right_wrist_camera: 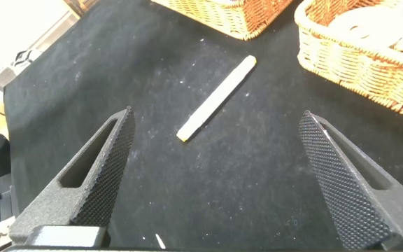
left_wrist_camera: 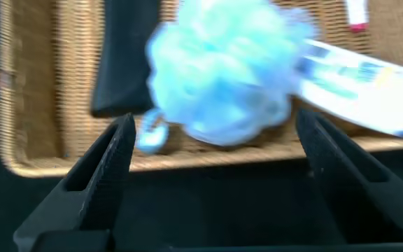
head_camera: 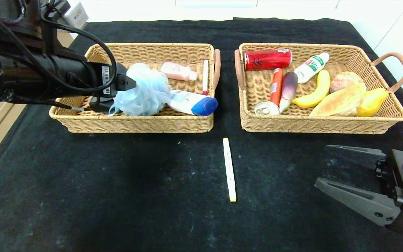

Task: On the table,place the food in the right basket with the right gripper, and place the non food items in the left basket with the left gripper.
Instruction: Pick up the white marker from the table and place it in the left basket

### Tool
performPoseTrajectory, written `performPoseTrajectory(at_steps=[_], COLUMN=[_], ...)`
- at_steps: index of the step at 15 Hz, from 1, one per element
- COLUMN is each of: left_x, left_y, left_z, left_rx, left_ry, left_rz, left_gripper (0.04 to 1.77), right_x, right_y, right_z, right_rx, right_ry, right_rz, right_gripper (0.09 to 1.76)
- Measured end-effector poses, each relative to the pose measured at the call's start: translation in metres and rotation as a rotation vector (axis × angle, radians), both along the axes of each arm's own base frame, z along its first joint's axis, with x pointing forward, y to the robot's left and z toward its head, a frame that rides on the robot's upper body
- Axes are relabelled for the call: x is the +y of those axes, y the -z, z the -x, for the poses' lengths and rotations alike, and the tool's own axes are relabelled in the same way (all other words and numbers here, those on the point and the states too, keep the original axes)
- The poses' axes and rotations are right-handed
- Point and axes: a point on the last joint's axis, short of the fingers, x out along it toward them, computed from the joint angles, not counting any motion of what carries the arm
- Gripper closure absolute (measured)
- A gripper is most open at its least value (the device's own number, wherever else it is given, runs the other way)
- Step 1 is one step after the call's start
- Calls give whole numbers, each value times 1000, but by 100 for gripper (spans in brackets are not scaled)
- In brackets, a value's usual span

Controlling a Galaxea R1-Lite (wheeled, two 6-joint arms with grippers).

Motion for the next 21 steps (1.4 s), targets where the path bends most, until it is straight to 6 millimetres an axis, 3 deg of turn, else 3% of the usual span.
performPoseTrajectory(at_steps=[5, 9, 16, 21], left_x=[-53, -92, -158, -185], left_y=[7, 27, 75, 102], left_z=[35, 55, 53, 51], left_rx=[21, 70, 155, 184], left_ry=[131, 215, 206, 198], left_rz=[68, 34, 45, 15], left_gripper=[13, 12, 11, 10], right_x=[1, 1, 0, -3], right_y=[2, 2, -2, -8], right_z=[0, 0, 0, 3], right_rx=[5, 6, -14, -36], right_ry=[-3, -4, 4, 10], right_rz=[4, 5, -4, -14], right_gripper=[14, 14, 14, 14])
